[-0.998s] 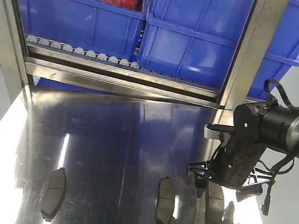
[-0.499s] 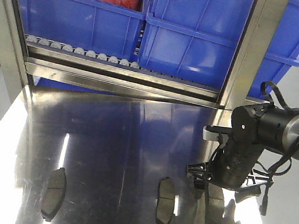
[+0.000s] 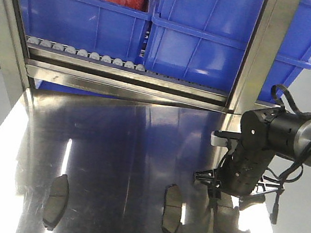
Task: Move and align brake pads A on conveyor
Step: 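Close the right gripper on the brake pad and lift it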
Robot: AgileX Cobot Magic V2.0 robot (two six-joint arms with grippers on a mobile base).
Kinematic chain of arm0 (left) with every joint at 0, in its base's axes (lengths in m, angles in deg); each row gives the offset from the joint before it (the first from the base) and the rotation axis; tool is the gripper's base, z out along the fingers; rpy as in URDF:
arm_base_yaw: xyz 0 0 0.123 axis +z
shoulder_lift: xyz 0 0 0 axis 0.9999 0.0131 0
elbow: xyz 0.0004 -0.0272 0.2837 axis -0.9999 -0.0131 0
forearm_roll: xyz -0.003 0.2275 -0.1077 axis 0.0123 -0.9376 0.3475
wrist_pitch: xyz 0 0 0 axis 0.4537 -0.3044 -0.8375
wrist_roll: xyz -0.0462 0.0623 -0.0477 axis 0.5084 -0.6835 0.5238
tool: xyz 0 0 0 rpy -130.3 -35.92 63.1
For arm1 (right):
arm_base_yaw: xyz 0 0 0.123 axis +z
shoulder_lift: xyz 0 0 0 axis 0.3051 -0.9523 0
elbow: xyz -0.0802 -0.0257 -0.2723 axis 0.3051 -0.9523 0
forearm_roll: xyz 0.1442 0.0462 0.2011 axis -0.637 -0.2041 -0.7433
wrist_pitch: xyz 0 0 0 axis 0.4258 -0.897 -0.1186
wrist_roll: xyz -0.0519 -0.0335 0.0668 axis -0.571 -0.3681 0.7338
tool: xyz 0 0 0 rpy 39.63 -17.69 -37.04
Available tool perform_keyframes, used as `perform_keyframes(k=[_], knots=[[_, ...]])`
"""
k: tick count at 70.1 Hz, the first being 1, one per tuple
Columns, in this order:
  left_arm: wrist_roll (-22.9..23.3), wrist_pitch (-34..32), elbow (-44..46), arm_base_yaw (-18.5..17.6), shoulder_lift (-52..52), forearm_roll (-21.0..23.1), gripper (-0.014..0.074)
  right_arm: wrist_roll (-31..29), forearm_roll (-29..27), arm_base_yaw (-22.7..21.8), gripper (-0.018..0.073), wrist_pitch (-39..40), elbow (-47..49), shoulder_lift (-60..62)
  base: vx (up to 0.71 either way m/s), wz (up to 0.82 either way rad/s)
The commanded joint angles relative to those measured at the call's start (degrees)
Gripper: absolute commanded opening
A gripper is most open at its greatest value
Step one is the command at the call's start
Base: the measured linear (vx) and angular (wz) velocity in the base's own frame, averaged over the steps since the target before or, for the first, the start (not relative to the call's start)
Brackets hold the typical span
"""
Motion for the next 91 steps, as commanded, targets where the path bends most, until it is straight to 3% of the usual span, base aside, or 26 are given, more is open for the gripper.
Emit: perform_keyframes(k=[1,8,16,51,91], knots=[[0.0,-5.0,1.6,0.0,0.6,-0.7,-0.0006,-0.6,1.0,0.0,0.0334,0.4,1.5,2.2,0.00,0.00],[0.0,-5.0,1.6,0.0,0.6,-0.7,-0.0006,-0.6,1.2,0.0,0.0215,0.5,1.5,2.2,0.00,0.00],[0.0,-5.0,1.6,0.0,0.6,-0.7,-0.0006,-0.7,1.2,0.0,-0.0017,0.5,1.5,2.2,0.00,0.00],[0.0,-5.0,1.6,0.0,0.6,-0.7,-0.0006,-0.9,1.4,0.3,-0.0011,0.5,1.5,8.4,0.00,0.00],[0.0,-5.0,1.6,0.0,0.5,-0.7,-0.0006,-4.2,3.2,4.2,-0.0011,0.1,-3.0,32.1,0.00,0.00]])
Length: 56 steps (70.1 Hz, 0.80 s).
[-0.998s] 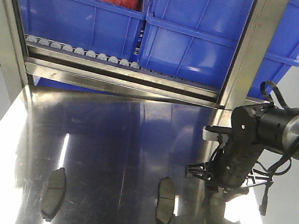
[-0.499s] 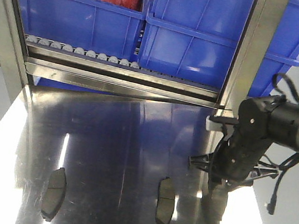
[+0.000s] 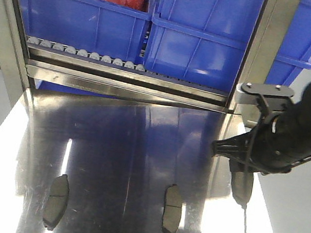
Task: Move and align brake pads A on conveyor
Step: 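Close the right gripper on the brake pad and lift it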
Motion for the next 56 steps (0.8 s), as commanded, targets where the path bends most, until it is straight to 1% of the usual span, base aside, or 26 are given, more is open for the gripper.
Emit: perform_keyframes(k=[1,22,56], knots=[[0.1,-5.0,1.6,0.0,0.5,-0.7,-0.0006,-0.5,1.4,0.7,-0.0011,2.4,-1.2,7.6,0.00,0.00],[0.1,-5.0,1.6,0.0,0.5,-0.7,-0.0006,-0.6,0.9,0.7,-0.0011,8.2,-15.2,28.8,0.00,0.00],[0.1,-5.0,1.6,0.0,0.5,-0.7,-0.0006,-1.1,0.9,0.7,-0.0011,14.2,-37.3,61.8,0.00,0.00]])
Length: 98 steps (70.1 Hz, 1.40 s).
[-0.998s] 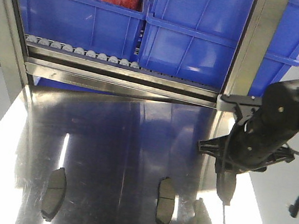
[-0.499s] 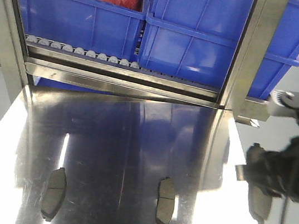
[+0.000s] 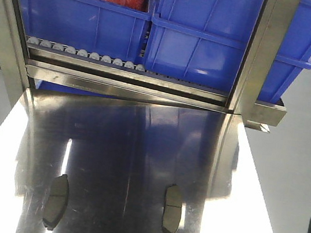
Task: Move and align brake pads A on conveyor
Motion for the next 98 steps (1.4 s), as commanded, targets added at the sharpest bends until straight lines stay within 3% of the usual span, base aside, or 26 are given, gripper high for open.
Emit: perform_keyframes(k=[1,16,41,60,98], knots=[[0.1,-5.0,1.6,0.0,0.5,-0.7,-0.0006,-1.0,0.7,-0.1,-0.0011,6.2,-1.9,4.7,0.00,0.00],[0.1,-5.0,1.6,0.0,0.5,-0.7,-0.0006,-2.9,0.7,-0.1,-0.0011,6.4,-5.9,11.4,0.00,0.00],[0.1,-4.9,1.6,0.0,0.5,-0.7,-0.0006,-2.9,0.9,-0.1,-0.0011,9.0,-6.0,11.8,0.00,0.00],[0.1,-4.9,1.6,0.0,0.5,-0.7,-0.0006,-3.0,7.0,-0.1,-0.0011,14.9,-6.0,11.8,0.00,0.00],[0.1,-4.9,1.6,0.0,0.5,-0.7,-0.0006,-3.0,6.5,-0.1,-0.0011,14.8,-6.0,11.8,0.00,0.00]])
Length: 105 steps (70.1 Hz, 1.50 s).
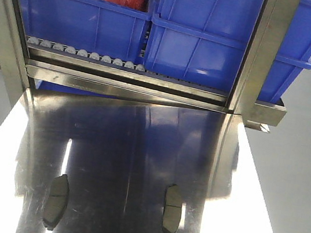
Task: Move and align brake pads A on conveyor
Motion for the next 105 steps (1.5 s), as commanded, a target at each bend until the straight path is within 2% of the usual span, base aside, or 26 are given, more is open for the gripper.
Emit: perform_keyframes(k=[1,66,105], knots=[[0.1,-4.9,1.6,0.0,0.5,-0.7,-0.0006,-0.3,0.8,-0.1,-0.0011,5.5,1.7,-0.5,0.00,0.00],[0.1,-4.9,1.6,0.0,0.5,-0.7,-0.0006,-0.2,0.8,-0.1,-0.0011,5.1,1.7,-0.5,0.00,0.02],[0.1,-4.9,1.6,0.0,0.5,-0.7,-0.0006,-0.2,0.8,-0.1,-0.0011,5.3,1.7,-0.5,-0.09,0.35]])
